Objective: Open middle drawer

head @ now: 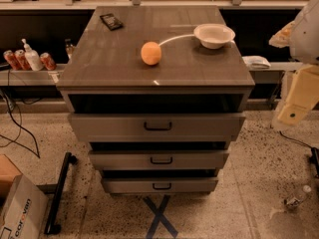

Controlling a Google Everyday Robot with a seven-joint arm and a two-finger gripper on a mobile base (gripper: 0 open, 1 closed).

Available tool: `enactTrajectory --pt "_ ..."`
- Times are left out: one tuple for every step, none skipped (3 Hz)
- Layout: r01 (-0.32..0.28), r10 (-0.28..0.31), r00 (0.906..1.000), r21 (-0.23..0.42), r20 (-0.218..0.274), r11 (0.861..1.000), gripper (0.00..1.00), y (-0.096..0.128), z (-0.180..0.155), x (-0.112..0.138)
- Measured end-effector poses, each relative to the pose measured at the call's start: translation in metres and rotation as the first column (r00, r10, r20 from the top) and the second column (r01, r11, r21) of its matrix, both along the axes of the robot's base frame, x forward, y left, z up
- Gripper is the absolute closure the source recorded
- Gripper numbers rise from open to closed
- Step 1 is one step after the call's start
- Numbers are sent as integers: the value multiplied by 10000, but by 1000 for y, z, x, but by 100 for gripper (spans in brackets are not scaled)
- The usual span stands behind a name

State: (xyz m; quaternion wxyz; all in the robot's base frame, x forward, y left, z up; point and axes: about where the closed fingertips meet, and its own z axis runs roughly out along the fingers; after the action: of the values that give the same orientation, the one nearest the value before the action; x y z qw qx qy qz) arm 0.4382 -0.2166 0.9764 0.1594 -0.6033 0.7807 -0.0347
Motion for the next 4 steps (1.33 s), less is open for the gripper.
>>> enactTrajectory --pt "-12 12 10000 29 32 10000 0 2 -2 0" --pt "-129 122 9996 268 264 9996 0 15 -17 0" --pt "-90 47 9989 903 476 9959 0 20 -43 -3" --pt "-171 14 9948 1531 1020 9881 0 28 -75 6"
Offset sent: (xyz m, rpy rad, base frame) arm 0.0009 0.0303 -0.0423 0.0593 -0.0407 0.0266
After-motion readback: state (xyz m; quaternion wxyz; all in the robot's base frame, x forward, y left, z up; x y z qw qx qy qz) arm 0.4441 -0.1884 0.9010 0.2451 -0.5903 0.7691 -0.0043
